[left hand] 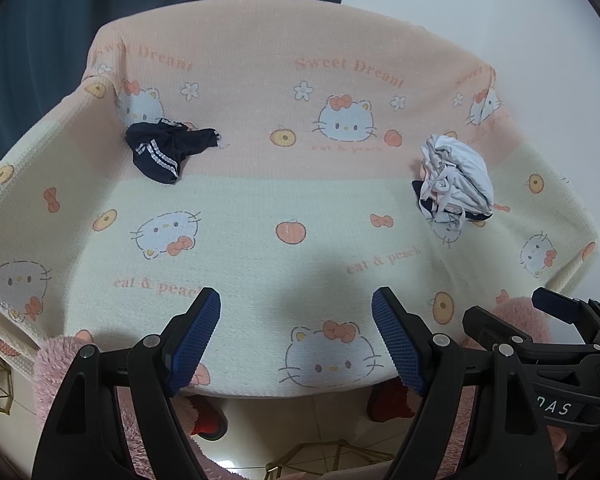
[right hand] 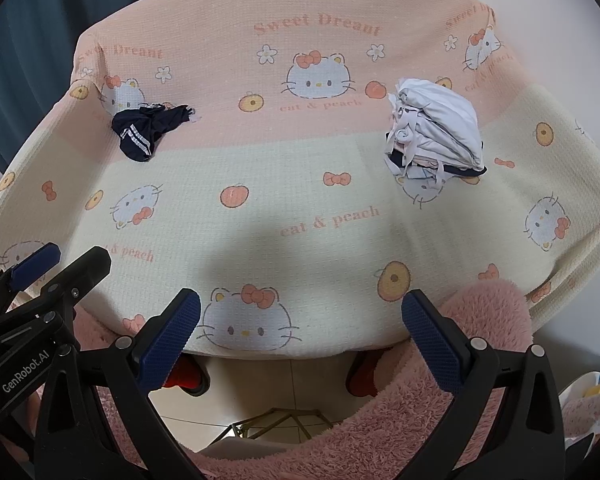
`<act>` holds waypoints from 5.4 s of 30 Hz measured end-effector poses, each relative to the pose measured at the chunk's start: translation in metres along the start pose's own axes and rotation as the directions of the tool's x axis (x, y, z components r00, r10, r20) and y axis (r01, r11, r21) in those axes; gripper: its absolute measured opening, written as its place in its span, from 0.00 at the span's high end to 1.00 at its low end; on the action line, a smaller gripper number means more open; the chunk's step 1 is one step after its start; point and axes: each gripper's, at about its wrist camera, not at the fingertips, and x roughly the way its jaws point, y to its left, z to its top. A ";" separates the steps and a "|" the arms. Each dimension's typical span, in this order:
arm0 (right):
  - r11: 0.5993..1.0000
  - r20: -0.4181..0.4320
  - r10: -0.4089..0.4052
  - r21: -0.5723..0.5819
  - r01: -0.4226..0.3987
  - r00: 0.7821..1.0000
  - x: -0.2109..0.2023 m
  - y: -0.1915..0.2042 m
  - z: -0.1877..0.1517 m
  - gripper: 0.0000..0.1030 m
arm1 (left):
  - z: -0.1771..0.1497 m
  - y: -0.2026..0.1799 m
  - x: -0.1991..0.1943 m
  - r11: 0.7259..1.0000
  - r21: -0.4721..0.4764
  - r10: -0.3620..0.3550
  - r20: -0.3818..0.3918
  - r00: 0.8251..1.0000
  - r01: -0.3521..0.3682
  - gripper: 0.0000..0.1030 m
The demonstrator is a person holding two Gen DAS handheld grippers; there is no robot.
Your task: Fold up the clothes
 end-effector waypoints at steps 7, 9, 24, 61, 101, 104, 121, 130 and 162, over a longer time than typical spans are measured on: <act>1.000 -0.005 -0.005 -0.003 0.005 1.000 0.003 0.002 0.002 0.01 | 0.001 0.004 0.000 1.000 0.011 0.022 0.009 1.000 -0.022 0.22; 1.000 -0.006 -0.005 -0.006 0.005 1.000 0.003 0.003 0.004 0.01 | 0.004 0.004 0.002 0.999 0.014 0.035 0.006 0.999 -0.035 0.22; 0.994 0.076 0.048 -0.101 -0.040 0.996 0.015 0.039 0.075 0.01 | 0.067 0.034 0.026 0.996 -0.013 0.089 0.041 0.995 -0.088 0.22; 0.900 -0.233 0.228 -0.321 -0.296 0.945 0.379 0.321 0.236 0.41 | 0.121 0.343 0.290 0.846 -0.519 0.075 -0.114 0.991 -0.124 0.22; 0.825 -0.263 0.371 -0.347 -0.446 0.891 0.316 0.235 0.154 0.49 | 0.107 0.304 0.335 0.764 -0.634 -0.276 -0.157 0.948 0.118 0.22; 0.817 -0.266 0.347 -0.386 -0.429 0.899 0.344 0.259 0.156 0.49 | 0.112 0.308 0.336 0.766 -0.634 -0.260 -0.152 0.953 0.108 0.22; 0.801 -0.212 0.357 -0.432 -0.415 0.910 0.317 0.266 0.164 0.95 | 0.120 0.270 0.357 0.737 -0.613 -0.434 -0.107 0.895 0.284 0.70; 0.852 -0.217 0.244 -0.418 -0.316 0.945 0.303 0.254 0.168 0.95 | 0.141 0.225 0.337 0.877 -0.407 -0.339 -0.152 0.929 0.254 0.86; 0.839 -0.259 0.310 -0.378 -0.391 0.915 0.347 0.269 0.169 0.82 | 0.146 0.228 0.325 0.866 -0.415 -0.363 -0.139 0.921 0.279 0.91</act>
